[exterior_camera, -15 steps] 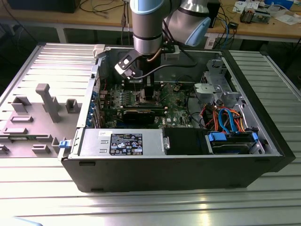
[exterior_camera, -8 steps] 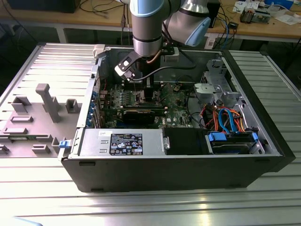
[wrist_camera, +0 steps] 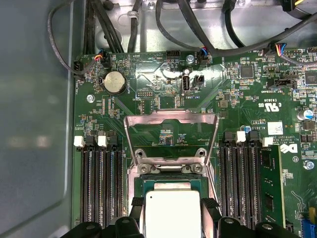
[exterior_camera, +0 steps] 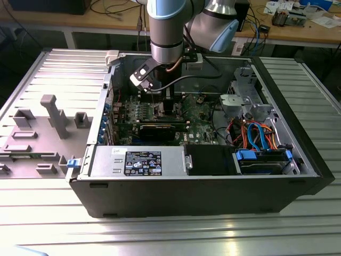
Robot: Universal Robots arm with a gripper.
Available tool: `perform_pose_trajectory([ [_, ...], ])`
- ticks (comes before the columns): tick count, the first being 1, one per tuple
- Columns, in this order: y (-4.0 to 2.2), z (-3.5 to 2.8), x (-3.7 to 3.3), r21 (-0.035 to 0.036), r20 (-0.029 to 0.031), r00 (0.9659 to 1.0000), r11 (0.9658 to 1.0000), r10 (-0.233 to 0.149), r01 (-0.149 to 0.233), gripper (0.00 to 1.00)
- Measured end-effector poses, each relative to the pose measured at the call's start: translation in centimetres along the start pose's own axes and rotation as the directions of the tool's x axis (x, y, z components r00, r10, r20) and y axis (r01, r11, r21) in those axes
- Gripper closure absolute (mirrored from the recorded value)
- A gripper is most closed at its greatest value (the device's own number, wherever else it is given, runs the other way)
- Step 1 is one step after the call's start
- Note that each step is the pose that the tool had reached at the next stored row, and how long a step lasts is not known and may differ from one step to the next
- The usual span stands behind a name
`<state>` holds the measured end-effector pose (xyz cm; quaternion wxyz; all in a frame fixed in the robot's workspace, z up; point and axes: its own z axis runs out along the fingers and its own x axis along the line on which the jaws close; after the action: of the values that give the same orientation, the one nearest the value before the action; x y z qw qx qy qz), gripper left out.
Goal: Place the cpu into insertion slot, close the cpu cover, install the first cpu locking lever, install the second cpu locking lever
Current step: 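Place the cpu into insertion slot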
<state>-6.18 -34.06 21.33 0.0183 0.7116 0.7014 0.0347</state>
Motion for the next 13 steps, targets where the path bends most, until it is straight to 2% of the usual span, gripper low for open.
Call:
perform_pose_trajectory([
  [2,0.00,0.00,0.00,0.0000,0.0000,1.0000,1.0000,0.000,0.000,0.45],
  [3,-0.02,0.20,0.00,0.0000,0.0000,1.0000,1.0000,0.000,0.000,0.45],
  [4,-0.04,0.50,0.00,-0.0001,0.0066,1.0000,1.0000,-0.001,0.001,0.45],
  [6,-0.05,0.61,-0.01,0.0000,0.0109,0.9999,1.0000,-0.006,0.006,0.45],
  [9,-0.08,0.84,-0.01,0.0004,0.0098,0.9997,0.9997,-0.024,0.024,0.45],
  [13,-0.13,1.14,-0.02,0.0004,0.0096,0.9996,0.9997,-0.025,0.025,0.45],
])
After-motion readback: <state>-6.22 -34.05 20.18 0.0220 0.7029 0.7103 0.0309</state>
